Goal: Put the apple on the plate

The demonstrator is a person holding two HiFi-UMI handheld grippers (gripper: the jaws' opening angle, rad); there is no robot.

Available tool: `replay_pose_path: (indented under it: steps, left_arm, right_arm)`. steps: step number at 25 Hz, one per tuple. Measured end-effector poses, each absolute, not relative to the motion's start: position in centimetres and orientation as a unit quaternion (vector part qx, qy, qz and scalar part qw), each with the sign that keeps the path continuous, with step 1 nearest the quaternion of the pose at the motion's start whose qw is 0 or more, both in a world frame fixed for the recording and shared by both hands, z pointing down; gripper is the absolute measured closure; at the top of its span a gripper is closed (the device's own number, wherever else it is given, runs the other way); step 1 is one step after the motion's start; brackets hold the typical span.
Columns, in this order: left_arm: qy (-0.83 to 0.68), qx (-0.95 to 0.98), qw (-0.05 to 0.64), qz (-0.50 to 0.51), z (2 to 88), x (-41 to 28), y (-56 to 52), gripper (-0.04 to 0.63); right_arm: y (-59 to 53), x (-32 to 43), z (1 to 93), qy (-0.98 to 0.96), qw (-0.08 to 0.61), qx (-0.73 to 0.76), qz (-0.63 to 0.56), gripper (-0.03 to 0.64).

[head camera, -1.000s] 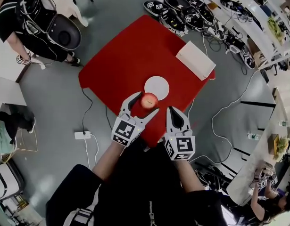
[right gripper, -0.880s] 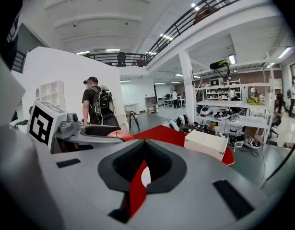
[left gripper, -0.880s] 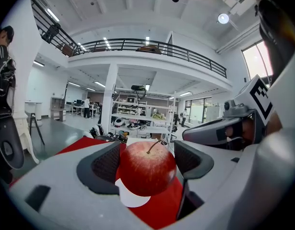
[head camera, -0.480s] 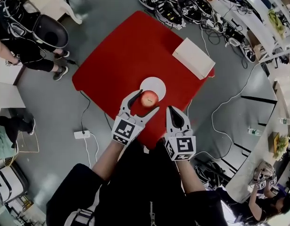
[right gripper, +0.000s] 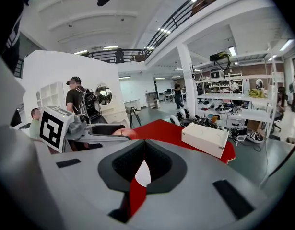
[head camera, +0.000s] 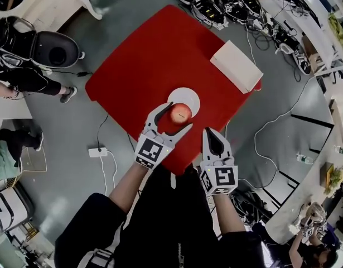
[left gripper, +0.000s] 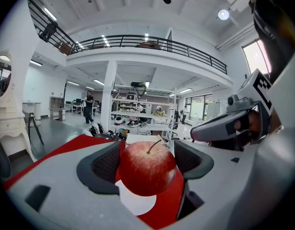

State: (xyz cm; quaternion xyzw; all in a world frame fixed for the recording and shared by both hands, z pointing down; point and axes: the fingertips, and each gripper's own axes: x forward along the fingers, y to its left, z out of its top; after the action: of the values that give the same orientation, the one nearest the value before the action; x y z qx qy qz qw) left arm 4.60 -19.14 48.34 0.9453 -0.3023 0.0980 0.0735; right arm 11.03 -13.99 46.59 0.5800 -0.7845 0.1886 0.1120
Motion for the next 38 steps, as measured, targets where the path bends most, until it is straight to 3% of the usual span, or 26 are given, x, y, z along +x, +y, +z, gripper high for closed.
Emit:
replay_pose_path:
  steps: [38]
  left_arm:
    - [-0.316, 0.936, 0.078, 0.135, 64.7, 8.9, -25.7, 0.238]
  right_arm:
    - [-14.2, 12.7, 55.3, -0.768, 0.14, 0.566, 0.265, 0.606]
